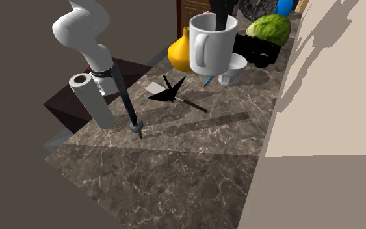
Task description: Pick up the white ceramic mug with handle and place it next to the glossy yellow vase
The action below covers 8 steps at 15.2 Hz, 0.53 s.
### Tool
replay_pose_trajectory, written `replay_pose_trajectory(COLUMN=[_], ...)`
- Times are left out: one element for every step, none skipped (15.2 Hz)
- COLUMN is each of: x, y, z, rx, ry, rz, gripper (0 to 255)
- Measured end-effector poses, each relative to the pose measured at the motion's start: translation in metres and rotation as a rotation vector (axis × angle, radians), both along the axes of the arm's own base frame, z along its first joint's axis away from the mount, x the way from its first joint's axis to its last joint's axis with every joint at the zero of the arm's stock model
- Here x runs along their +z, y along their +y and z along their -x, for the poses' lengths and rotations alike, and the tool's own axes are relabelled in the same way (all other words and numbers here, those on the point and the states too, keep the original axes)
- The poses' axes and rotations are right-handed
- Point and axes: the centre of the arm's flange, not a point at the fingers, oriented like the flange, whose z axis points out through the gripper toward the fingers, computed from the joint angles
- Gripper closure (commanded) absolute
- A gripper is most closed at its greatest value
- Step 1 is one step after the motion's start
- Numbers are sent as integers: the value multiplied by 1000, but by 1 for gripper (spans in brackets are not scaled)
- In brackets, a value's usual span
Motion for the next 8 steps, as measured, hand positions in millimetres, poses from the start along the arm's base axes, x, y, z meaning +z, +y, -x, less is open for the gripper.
replay_pose_trajectory(x=[2, 1, 2, 2, 2, 2, 3, 2], y=[12, 23, 37, 52, 63, 77, 89, 102], z=[0, 0, -1, -3, -4, -5, -9, -9], rx=[0, 0, 0, 0, 0, 0, 0, 0], ry=[1, 0, 1, 1, 1, 1, 0, 1], rz=[0, 0, 0, 0, 0, 0, 0, 0], gripper=[255, 255, 255, 255, 255, 255, 255, 255])
